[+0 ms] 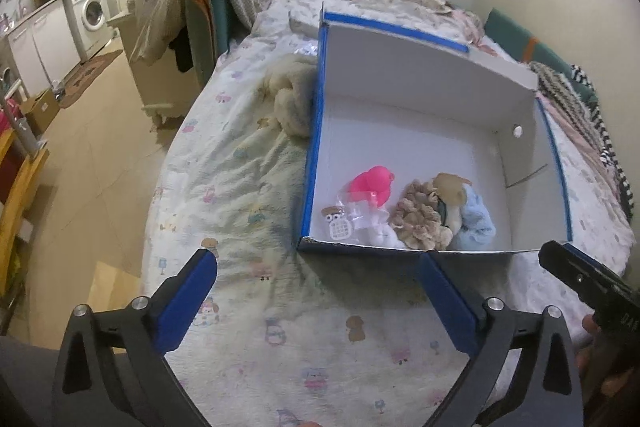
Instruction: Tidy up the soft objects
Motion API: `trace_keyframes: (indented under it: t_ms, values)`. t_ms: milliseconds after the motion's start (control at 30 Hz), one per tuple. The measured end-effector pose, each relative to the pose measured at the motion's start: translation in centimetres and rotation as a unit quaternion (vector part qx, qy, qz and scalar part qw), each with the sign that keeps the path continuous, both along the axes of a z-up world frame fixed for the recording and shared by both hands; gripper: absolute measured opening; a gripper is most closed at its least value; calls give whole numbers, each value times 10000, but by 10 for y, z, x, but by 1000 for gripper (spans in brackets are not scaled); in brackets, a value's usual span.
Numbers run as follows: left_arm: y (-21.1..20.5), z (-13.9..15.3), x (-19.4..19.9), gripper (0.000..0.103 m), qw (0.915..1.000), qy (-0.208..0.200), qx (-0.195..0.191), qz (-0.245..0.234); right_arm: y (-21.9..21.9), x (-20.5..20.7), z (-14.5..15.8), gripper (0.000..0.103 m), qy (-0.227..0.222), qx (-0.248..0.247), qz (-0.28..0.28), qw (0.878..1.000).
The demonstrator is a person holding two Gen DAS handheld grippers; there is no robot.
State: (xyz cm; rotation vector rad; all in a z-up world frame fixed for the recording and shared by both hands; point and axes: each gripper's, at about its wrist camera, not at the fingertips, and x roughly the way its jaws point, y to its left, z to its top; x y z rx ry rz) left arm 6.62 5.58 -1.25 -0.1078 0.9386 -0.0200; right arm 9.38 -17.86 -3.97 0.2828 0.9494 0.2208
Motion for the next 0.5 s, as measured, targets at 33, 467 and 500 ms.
trace_keyframes:
  t_ms: [33, 467, 500]
  values:
    - [0, 3, -3, 101, 10000, -91, 29, 23, 0, -3, 2, 103, -47, 3, -21, 10000]
    - [-13, 39, -20, 102, 9930, -1140, 303, 56, -1, -23, 37, 103, -1320, -190, -346, 9905]
    - [-14, 38, -19, 102, 9933, -1110, 304, 38, -2, -23, 38, 103, -1342, -204, -374, 9900]
